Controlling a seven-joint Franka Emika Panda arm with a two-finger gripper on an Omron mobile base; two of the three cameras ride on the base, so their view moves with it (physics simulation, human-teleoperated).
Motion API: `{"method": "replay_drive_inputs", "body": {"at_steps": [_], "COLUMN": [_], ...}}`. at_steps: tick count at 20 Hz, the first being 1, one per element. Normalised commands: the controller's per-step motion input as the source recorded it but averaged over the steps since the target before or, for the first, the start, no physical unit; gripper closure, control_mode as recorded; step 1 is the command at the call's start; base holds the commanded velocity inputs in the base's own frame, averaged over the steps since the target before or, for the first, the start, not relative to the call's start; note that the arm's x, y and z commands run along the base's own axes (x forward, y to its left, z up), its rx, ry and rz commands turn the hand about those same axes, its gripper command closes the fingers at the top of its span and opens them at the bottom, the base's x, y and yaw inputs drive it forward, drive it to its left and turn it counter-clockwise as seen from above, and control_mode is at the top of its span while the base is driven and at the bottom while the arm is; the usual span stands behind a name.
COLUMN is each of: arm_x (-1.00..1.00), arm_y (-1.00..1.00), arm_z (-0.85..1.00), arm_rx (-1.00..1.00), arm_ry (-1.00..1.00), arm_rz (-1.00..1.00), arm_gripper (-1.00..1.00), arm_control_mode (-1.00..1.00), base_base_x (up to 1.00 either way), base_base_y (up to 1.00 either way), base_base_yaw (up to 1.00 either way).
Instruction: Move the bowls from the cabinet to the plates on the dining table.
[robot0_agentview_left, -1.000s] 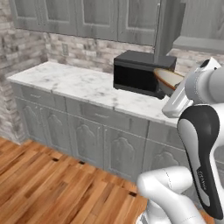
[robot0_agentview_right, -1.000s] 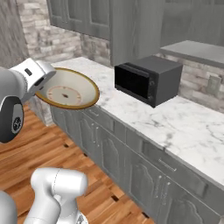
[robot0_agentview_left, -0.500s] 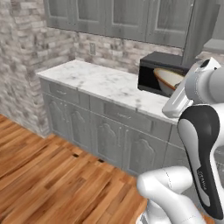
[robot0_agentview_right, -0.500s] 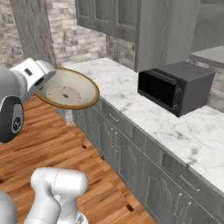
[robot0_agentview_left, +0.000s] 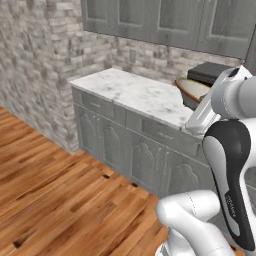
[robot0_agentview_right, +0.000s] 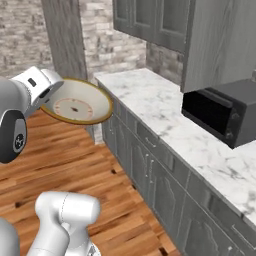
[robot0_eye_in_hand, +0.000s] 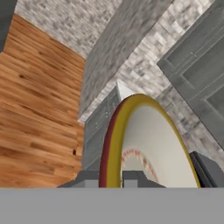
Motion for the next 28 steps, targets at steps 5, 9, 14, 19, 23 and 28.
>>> {"method": "replay_drive_inputs", "body": {"at_steps": [5,9,14,19,23,28], "arm_x": [0.0,0.0,0.0,0.0,0.0,0.0], "arm_y": [0.0,0.0,0.0,0.0,0.0,0.0], "arm_z": [0.0,0.0,0.0,0.0,0.0,0.0], "arm_rx": [0.0,0.0,0.0,0.0,0.0,0.0], "arm_ry": [0.0,0.0,0.0,0.0,0.0,0.0], "arm_rz": [0.0,0.0,0.0,0.0,0.0,0.0], "arm_gripper": [1.0,1.0,1.0,1.0,1.0,1.0], "arm_control_mode": [1.0,1.0,1.0,1.0,1.0,1.0], "base_base_x": [0.28,0.26,0.24,0.22,0.21,0.21], "base_base_y": [0.25,0.25,0.23,0.23,0.23,0.23], "base_base_yaw": [0.27,0.27,0.27,0.26,0.26,0.25]}}
